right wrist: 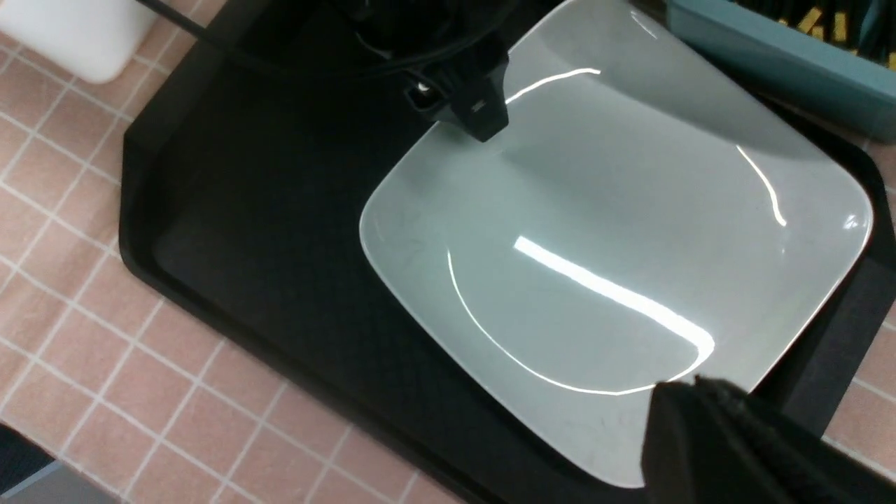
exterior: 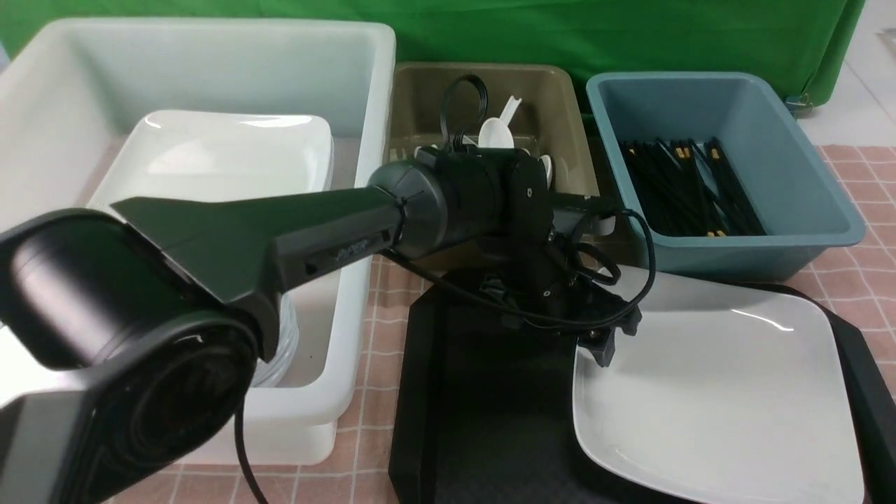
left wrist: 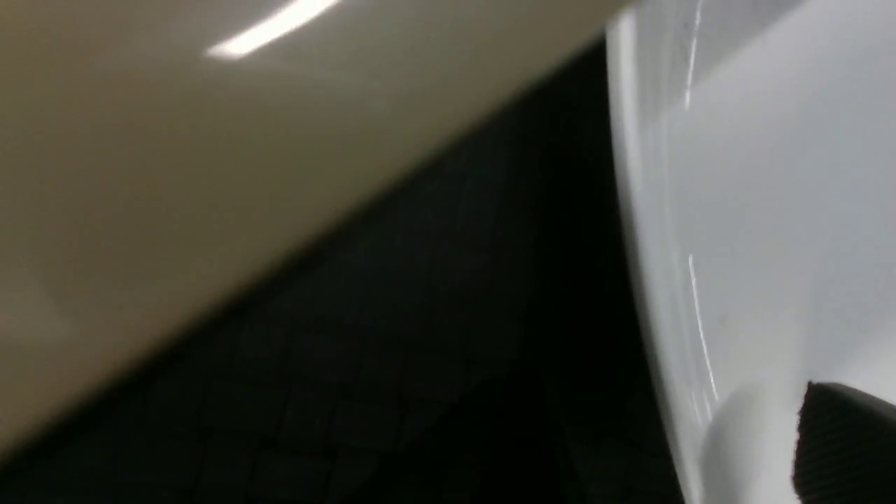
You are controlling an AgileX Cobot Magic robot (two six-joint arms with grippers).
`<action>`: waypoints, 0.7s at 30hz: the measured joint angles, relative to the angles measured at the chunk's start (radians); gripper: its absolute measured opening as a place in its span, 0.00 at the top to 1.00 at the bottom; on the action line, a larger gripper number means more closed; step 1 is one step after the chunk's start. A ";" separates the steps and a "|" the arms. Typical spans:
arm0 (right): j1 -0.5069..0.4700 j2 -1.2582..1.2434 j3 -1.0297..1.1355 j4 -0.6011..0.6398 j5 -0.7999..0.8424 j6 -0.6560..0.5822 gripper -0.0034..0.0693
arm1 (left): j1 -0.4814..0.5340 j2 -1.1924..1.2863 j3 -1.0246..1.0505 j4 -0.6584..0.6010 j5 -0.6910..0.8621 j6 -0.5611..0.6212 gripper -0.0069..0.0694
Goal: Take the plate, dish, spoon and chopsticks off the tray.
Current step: Use the left arm to grab a plate from the dinner plate
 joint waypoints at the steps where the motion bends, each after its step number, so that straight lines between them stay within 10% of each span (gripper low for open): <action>1: 0.000 0.000 0.000 0.000 0.000 -0.001 0.91 | 0.000 0.001 0.000 -0.001 0.000 0.000 0.35; 8: 0.000 0.000 0.000 0.000 0.000 -0.003 0.91 | -0.005 0.005 -0.006 -0.030 0.101 -0.022 0.81; 21: 0.000 -0.010 0.000 0.000 0.000 -0.003 0.91 | -0.010 -0.045 0.014 0.040 0.310 -0.168 0.88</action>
